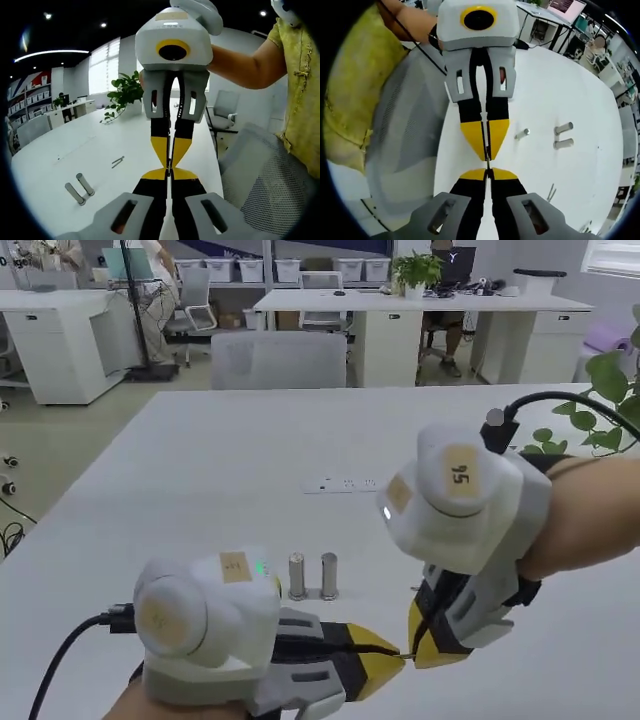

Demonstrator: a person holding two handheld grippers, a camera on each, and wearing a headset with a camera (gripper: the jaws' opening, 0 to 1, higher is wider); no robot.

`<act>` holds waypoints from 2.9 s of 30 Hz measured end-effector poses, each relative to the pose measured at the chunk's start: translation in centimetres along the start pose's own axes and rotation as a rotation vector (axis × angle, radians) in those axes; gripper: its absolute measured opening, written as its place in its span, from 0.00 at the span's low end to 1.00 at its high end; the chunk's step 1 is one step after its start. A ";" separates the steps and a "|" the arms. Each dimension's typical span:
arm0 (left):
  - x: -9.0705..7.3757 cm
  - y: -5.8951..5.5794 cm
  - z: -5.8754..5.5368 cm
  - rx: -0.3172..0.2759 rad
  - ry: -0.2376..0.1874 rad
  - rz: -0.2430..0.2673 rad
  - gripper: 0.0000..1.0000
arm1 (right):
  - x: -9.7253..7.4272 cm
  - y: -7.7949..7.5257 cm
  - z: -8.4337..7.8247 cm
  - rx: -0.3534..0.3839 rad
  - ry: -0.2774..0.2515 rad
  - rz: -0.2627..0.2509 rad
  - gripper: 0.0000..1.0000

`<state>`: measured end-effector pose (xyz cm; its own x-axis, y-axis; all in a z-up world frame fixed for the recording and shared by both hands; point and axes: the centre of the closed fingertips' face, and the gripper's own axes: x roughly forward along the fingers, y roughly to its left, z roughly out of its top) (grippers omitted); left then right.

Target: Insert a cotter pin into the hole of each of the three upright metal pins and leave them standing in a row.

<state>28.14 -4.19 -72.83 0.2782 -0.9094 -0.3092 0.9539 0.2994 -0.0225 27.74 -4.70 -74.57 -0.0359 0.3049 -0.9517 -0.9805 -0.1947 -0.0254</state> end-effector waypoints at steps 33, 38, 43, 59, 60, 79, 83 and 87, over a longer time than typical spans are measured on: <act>0.1 0.1 0.0 -0.077 -0.048 -0.003 0.00 | 0.0 -0.2 -0.3 0.038 -0.005 -0.019 0.02; 0.1 0.1 -0.2 -0.046 -0.040 -0.001 0.11 | 0.1 -0.4 -0.5 0.046 0.009 -0.020 0.02; -0.1 0.3 -0.4 -0.049 -0.041 0.011 0.18 | 0.1 -0.6 -0.5 0.052 0.005 -0.024 0.02; -3.2 5.6 -3.1 -0.022 0.019 0.176 0.28 | 1.4 -2.0 -2.1 0.154 0.044 -0.027 0.02; -3.2 6.0 -3.5 -0.027 0.023 0.180 0.28 | 1.5 -2.2 -2.2 0.158 0.045 -0.030 0.02; -1.2 8.5 -9.2 -0.090 0.099 0.141 0.25 | 3.5 -4.1 -2.1 0.242 0.054 -0.011 0.02; -0.7 8.3 -9.8 -0.089 0.107 0.125 0.23 | 3.6 -4.3 -2.1 0.251 0.053 -0.008 0.02; -0.2 8.2 -10.3 -0.093 0.109 0.114 0.21 | 4.0 -4.5 -2.0 0.260 0.050 -0.002 0.02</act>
<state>34.79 1.43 -82.79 0.3650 -0.8328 -0.4162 0.9009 0.4287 -0.0676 32.40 -4.50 -78.86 -0.0306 0.2569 -0.9660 -0.9975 0.0539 0.0460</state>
